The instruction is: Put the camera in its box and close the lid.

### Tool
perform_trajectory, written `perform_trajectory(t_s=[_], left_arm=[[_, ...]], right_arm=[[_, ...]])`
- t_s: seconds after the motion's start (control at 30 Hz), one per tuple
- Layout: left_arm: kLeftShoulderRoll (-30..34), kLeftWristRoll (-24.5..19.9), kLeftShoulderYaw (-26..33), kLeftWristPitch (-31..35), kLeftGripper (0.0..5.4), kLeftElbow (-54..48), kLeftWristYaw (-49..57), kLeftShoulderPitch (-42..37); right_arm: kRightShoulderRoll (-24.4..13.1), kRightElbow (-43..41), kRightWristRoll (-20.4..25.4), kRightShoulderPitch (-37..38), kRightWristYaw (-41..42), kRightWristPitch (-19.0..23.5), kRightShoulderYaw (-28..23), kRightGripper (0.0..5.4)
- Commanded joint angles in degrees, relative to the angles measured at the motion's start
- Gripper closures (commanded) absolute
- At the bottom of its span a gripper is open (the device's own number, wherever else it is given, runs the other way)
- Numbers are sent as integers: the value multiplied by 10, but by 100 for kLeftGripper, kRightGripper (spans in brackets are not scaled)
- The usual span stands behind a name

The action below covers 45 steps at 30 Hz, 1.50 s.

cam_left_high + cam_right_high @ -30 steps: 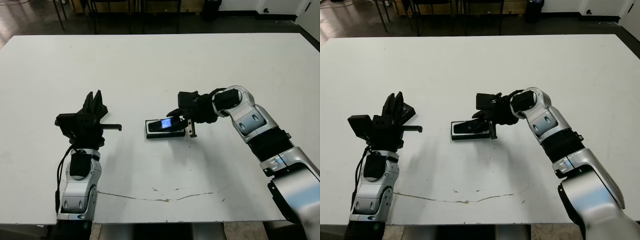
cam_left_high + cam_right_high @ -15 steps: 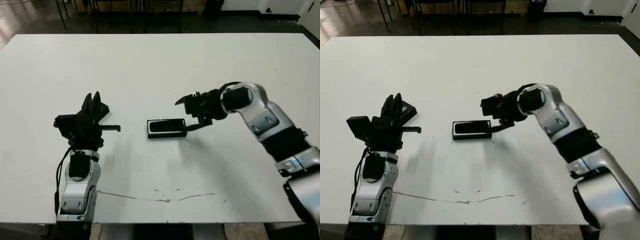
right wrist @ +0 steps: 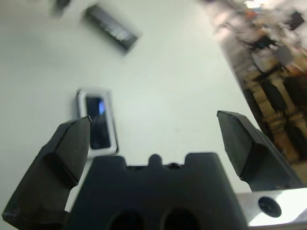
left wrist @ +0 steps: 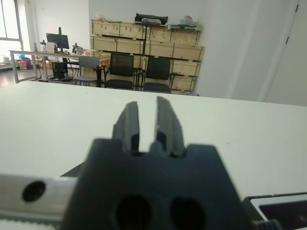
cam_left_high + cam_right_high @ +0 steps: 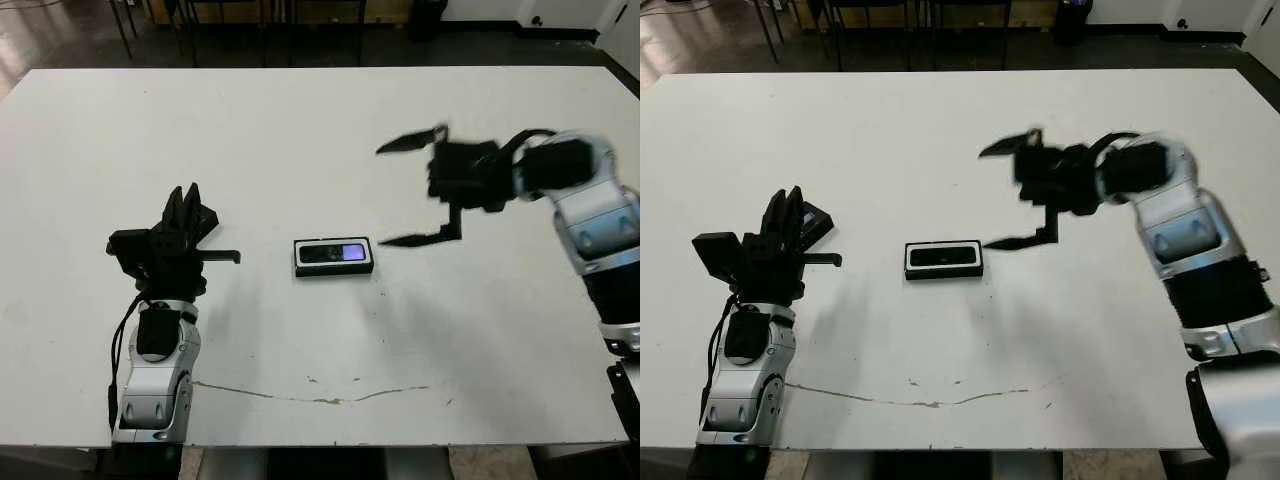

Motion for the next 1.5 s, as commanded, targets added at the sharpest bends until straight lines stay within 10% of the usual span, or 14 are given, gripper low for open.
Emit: perform_trajectory(t_s=[0.03, 0.33, 0.47, 0.87, 1.23, 1.5], left_arm=[[8, -4, 6, -2, 540, 12, -6, 5], [81, -2, 56, -30, 540, -23, -43, 17], [205, 16, 90, 74, 530, -107, -113, 28], [436, -101, 109, 193, 266, -37, -379, -90], [356, -180, 69, 200, 2, 169, -468, -165], [348, -181, 67, 211, 2, 211, -467, -154]], right_arm=[[31, -49, 25, 68, -85, 58, -39, 2], [90, -109, 63, 233, -238, -24, -136, 175], [82, -139, 90, 282, -247, -12, -158, 265], [60, -165, 87, 302, -273, 1, -153, 535], [47, -175, 78, 301, -281, 18, -139, 540], [42, -176, 77, 305, -280, 23, -134, 540]])
